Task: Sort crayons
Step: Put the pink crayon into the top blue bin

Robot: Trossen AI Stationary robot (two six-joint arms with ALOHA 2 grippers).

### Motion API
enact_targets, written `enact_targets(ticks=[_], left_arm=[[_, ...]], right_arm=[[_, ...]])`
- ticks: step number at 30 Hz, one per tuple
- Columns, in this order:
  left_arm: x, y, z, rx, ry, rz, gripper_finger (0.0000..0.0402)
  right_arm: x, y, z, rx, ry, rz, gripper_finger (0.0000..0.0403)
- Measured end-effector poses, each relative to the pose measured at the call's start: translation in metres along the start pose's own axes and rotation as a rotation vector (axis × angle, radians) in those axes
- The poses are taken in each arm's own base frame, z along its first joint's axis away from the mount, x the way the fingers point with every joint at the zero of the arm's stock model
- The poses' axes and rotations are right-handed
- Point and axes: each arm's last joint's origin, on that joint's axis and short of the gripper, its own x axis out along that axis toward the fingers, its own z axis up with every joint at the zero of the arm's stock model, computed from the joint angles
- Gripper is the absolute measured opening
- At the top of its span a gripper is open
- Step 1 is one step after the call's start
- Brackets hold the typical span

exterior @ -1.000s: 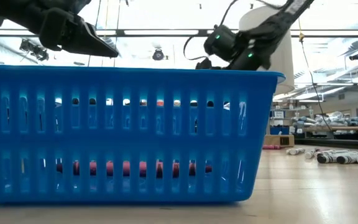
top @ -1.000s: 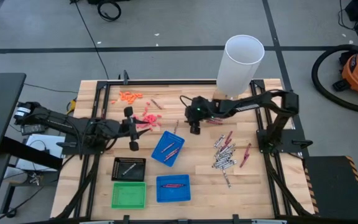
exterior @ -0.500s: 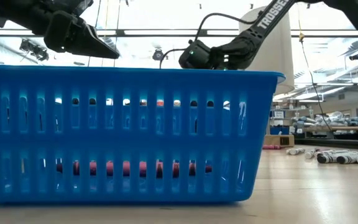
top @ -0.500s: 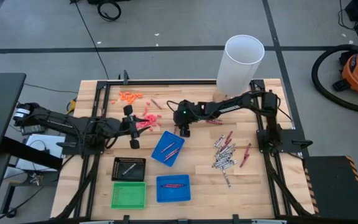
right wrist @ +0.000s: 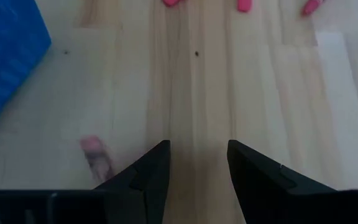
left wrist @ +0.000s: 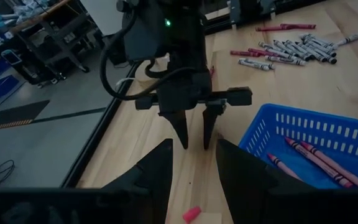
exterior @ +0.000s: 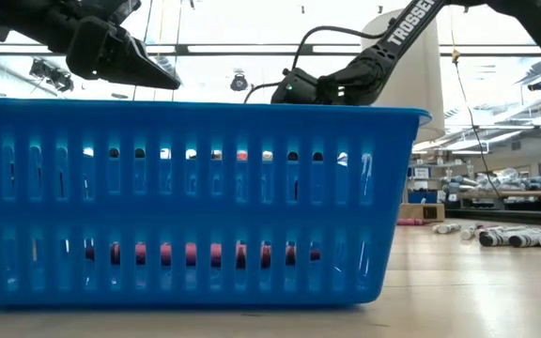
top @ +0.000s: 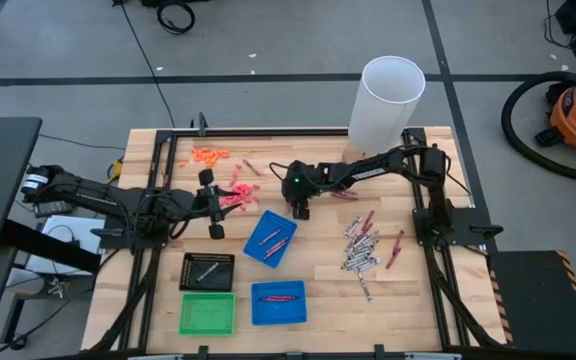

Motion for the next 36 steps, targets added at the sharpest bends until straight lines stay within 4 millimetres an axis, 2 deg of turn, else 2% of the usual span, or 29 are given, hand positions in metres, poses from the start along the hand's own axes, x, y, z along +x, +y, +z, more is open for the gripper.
enact_targets(ticks=[6,10,13,16,21,27,36], left_arm=[[0.000,0.000,0.000,-0.001,-0.001,-0.001,0.0133],[0.000,0.000,0.000,0.000,0.001,-0.001,0.0133],[0.000,0.000,-0.001,0.000,0.006,-0.002,0.0133],[0.000,0.000,-0.001,0.003,0.011,-0.003,0.0133],[0.000,0.000,-0.001,-0.012,0.011,-0.003,0.0133],[-0.001,-0.002,-0.001,-0.034,0.010,-0.011,0.0133],[-0.001,-0.002,-0.001,-0.033,0.007,-0.015,0.0133]], right_arm=[[-0.010,-0.005,0.000,0.013,0.019,-0.031,0.0169],[-0.038,-0.007,0.008,0.040,0.027,-0.051,0.0169],[-0.060,0.008,0.009,0.066,0.088,-0.021,0.0169],[-0.070,0.030,0.013,0.085,0.094,0.011,0.0169],[-0.060,0.057,0.014,0.034,0.080,-0.042,0.0169],[-0.045,0.052,-0.011,0.101,0.052,-0.067,0.0162],[-0.039,0.058,-0.027,0.183,0.022,-0.068,0.0148]])
